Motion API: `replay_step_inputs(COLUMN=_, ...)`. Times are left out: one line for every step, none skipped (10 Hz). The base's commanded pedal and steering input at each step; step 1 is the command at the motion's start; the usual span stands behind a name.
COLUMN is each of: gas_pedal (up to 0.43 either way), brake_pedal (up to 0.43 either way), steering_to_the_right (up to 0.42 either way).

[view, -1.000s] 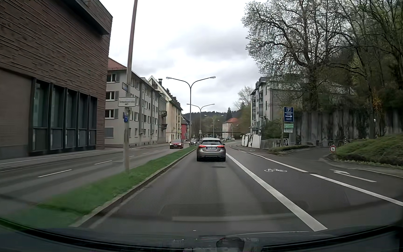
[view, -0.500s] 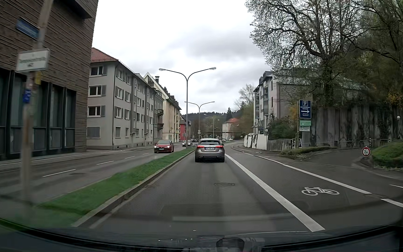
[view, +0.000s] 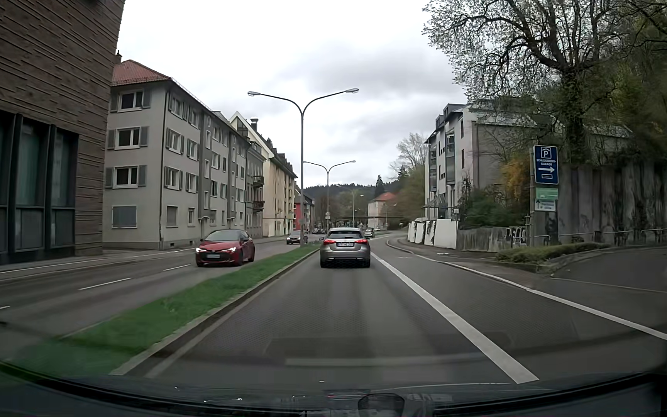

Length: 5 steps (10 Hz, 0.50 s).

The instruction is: Follow the waypoints while adhering to traffic rules and regulations

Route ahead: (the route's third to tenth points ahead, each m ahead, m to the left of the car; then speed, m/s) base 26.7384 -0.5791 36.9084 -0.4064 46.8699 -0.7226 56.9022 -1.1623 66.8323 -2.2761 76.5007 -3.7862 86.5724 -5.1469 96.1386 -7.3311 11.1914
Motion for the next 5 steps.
replay_step_inputs(gas_pedal=0.047, brake_pedal=0.000, steering_to_the_right=0.001)
replay_step_inputs(gas_pedal=0.047, brake_pedal=0.000, steering_to_the_right=0.001)
replay_step_inputs(gas_pedal=0.047, brake_pedal=0.000, steering_to_the_right=0.001)
replay_step_inputs(gas_pedal=0.047, brake_pedal=0.000, steering_to_the_right=0.001)
replay_step_inputs(gas_pedal=0.047, brake_pedal=0.000, steering_to_the_right=0.001)
